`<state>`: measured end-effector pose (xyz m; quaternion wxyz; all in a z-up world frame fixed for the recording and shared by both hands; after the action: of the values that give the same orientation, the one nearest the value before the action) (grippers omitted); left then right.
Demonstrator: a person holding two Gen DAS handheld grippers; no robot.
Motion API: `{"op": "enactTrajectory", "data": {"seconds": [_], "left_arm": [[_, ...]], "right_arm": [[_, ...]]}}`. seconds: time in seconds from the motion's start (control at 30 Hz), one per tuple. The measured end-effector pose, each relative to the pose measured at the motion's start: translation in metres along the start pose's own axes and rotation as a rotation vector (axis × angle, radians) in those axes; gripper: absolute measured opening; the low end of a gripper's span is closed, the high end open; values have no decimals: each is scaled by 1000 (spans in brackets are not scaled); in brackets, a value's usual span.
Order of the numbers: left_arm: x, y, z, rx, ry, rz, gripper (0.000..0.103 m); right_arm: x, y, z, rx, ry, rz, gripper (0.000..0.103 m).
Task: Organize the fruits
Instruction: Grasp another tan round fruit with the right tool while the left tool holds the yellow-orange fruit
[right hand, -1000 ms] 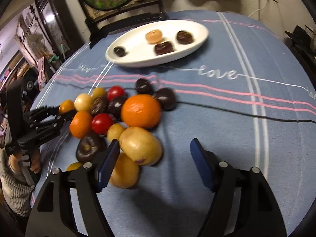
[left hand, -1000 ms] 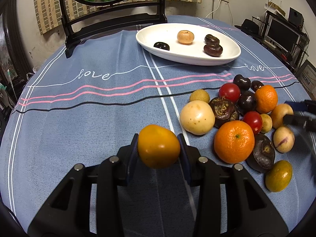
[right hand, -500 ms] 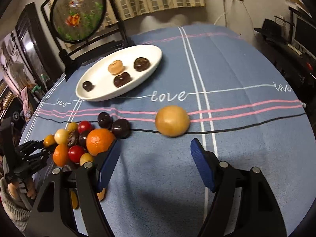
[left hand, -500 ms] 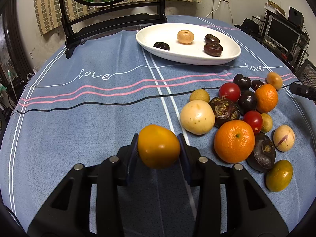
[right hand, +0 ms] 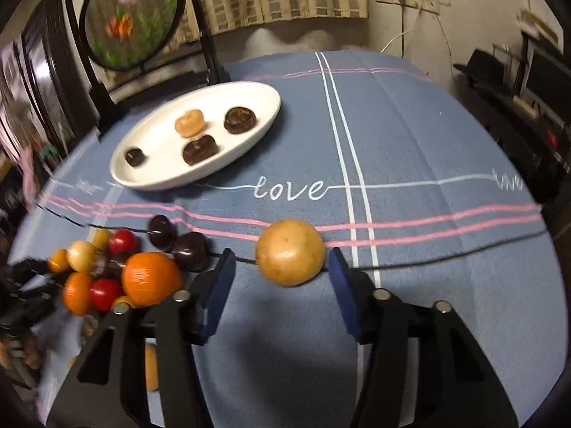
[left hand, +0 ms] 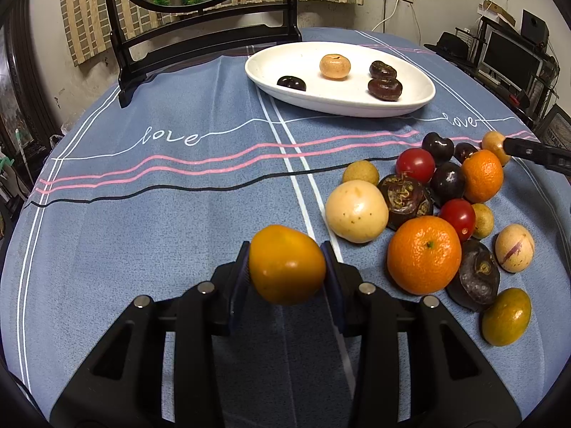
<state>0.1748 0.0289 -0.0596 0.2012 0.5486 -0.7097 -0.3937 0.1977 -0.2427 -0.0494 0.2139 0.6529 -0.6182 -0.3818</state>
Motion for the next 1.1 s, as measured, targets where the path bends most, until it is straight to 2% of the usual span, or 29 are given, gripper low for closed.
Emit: {"op": "enactTrajectory", "data": {"seconds": [0.1, 0.23, 0.57, 0.73, 0.87, 0.97, 1.1], "left_arm": [[-1, 0, 0, 0, -1, -1, 39], [-1, 0, 0, 0, 3, 5, 39], [-5, 0, 0, 10, 27, 28, 39], [-11, 4, -1, 28, 53, 16, 39], [-11, 11, -4, 53, 53, 0, 39], [-16, 19, -11, 77, 80, 2, 39], [-20, 26, -36, 99, 94, -6, 39]], "right_arm": [[1, -9, -3, -11, 7, 29, 47], [0, -19, -3, -33, 19, 50, 47], [1, -12, 2, -16, 32, 50, 44], [15, 0, -4, -5, -62, -45, 44], [27, 11, -9, -15, -171, -195, 44], [24, 23, -11, 11, -191, -264, 44], [12, 38, -18, 48, -188, -299, 44]]}}
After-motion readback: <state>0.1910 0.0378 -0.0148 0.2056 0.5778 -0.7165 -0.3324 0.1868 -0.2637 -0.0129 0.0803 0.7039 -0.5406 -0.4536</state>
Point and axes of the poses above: each gripper's, at about its wrist camera, not at the fingertips, and y roughly against the way its jaws point, x to its right, z to its underside, the point moved 3 cm from there along -y, roughly the way its jaws point, and after that the axes turned 11 degrees about -y, right-handed, at the moved point
